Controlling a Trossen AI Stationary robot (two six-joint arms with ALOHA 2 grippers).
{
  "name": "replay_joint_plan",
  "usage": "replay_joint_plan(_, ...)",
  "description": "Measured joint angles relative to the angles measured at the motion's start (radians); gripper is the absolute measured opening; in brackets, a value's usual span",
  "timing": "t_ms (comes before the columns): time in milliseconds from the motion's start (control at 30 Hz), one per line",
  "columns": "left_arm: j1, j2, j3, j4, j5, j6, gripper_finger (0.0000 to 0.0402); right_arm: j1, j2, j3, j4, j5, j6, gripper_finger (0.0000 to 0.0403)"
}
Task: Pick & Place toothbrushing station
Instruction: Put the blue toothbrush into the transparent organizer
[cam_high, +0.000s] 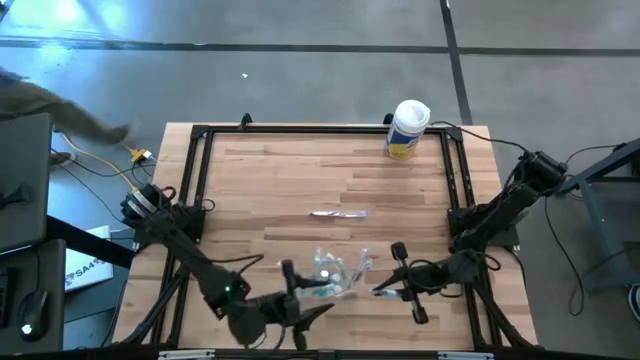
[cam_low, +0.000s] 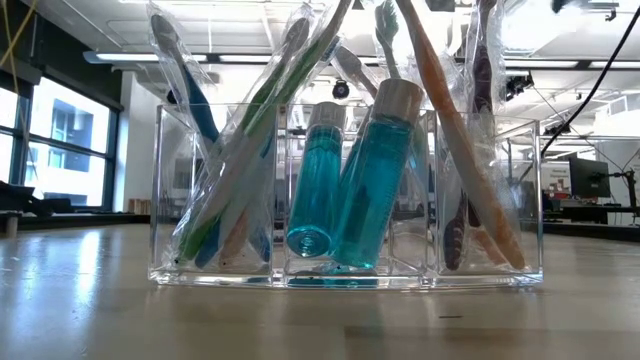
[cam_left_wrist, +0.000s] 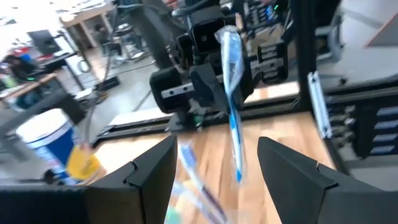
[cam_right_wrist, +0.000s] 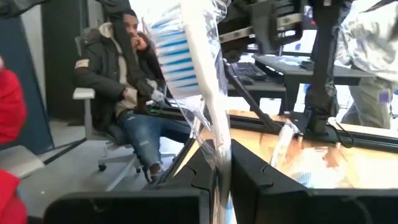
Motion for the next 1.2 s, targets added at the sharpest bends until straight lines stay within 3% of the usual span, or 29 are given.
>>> replay_joint_plan(133, -0.049, 0.000, 0.000, -0.047, -0.104, 0.000, 0.0221, -0.059, 0.034, 0.000, 0.017, -0.060, 0.035, 0.0017)
replay_joint_plan(433, -0.105, 0.000, 0.000, -0.143, -0.218, -0.063, 0.0221, -0.172, 0.144, 0.000, 0.030, -0.127, 0.142, 0.0017)
replay_joint_plan(667, -0.101, 0.000, 0.000, -0.153, -0.224, -0.069, 0.0221, -0.194, 0.208, 0.000, 0.039, -0.157, 0.213, 0.0017)
replay_joint_plan(1200, -0.101, 0.000, 0.000, -0.155, -0.223, -0.069, 0.0221, -0.226, 0.209, 0.000, -0.028, -0.173, 0.296, 0.0017)
